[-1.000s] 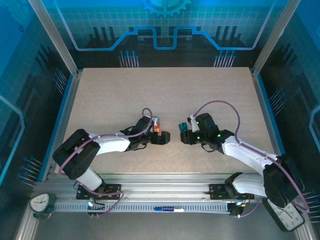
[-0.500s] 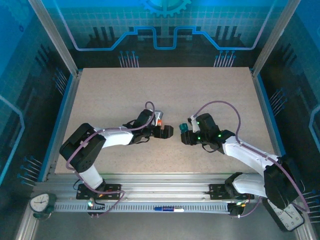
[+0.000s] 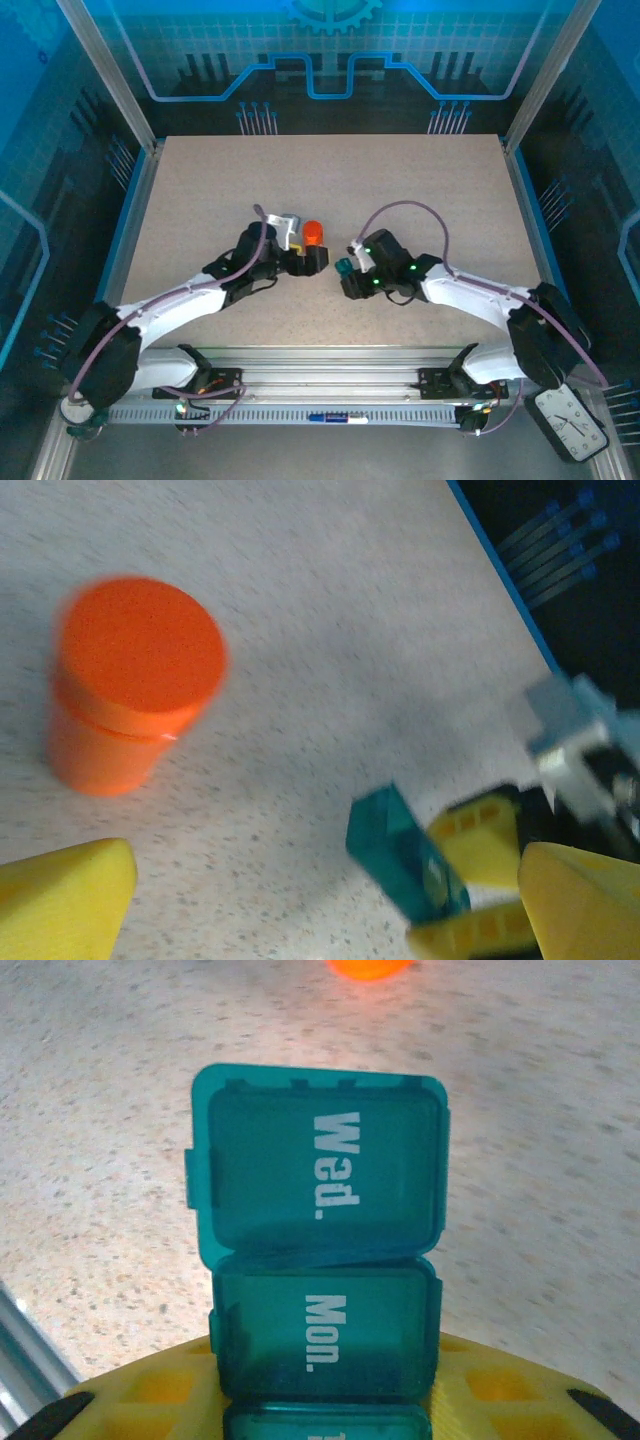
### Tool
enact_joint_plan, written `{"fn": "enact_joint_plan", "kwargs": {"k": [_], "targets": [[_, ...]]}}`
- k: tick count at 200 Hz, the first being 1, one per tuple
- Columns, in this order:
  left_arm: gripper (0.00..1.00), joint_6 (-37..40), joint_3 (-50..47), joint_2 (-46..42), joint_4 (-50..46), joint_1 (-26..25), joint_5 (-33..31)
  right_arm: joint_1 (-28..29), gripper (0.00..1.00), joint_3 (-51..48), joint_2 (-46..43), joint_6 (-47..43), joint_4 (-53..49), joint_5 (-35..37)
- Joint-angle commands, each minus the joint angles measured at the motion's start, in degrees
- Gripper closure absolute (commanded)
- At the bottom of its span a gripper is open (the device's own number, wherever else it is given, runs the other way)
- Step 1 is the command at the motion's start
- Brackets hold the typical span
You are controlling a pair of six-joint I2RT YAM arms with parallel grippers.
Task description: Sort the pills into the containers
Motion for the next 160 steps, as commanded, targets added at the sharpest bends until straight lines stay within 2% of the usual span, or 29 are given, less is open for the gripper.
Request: {"fn": "enact_joint_plan", "kwargs": {"k": [1,35,56,100,160], "targets": [[0.01,-3.22,-1.94,-2.87,-4.95,5.35,-5.25,3.92,0.58,5.1,4.02,-3.11,-2.06,1.15],[0.01,-8.32,-2.11,-4.36,-9.24,14.38,-8.24,8.87,0.58,12.47,11.33,-6.71,-4.76,2.15],[0.01,-10.42,-2.08,-4.27,-10.29,17.66,-8.14,10.77,0.57,15.69,15.42,-8.62,-5.86,2.48],[0.01,-10.67,-1.58,-4.2,-10.45,18.1,-7.04,12.5,0.57,20.21,21.65,-13.63,-9.14,5.45],[0.01,-11.42,-1.29,-3.39,-9.74,18.11,-5.26,12.08,0.56,19.85,25.44,-19.0,-10.84,9.2]]}}
